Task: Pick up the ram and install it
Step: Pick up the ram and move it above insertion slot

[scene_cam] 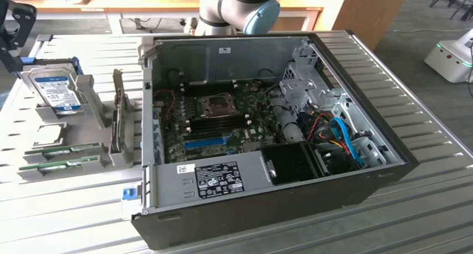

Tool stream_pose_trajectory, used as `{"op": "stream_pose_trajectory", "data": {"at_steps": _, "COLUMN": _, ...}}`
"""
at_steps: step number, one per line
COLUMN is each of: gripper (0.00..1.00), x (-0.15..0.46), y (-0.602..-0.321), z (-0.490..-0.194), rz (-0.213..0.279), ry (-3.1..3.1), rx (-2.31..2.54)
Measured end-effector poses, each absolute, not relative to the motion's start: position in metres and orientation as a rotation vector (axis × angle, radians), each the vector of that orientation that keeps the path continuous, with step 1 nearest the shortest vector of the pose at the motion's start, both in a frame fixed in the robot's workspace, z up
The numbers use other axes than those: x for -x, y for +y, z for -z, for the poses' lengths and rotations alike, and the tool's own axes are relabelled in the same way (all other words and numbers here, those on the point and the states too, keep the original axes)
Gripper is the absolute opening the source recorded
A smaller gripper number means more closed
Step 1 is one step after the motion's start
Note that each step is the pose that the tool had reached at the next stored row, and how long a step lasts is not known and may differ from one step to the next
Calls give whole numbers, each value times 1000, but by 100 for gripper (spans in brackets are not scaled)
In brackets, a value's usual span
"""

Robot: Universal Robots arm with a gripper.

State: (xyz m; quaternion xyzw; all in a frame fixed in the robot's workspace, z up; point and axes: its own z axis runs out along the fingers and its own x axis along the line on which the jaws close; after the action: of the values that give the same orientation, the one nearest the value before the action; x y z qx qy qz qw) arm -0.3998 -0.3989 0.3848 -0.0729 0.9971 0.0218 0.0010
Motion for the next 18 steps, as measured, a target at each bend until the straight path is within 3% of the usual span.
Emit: {"op": "stream_pose_trajectory", "data": {"at_steps": 18, "gripper": 11, "x": 400, "y": -399, "z": -385, "rz": -69, "ry": 3095, "rx": 550}}
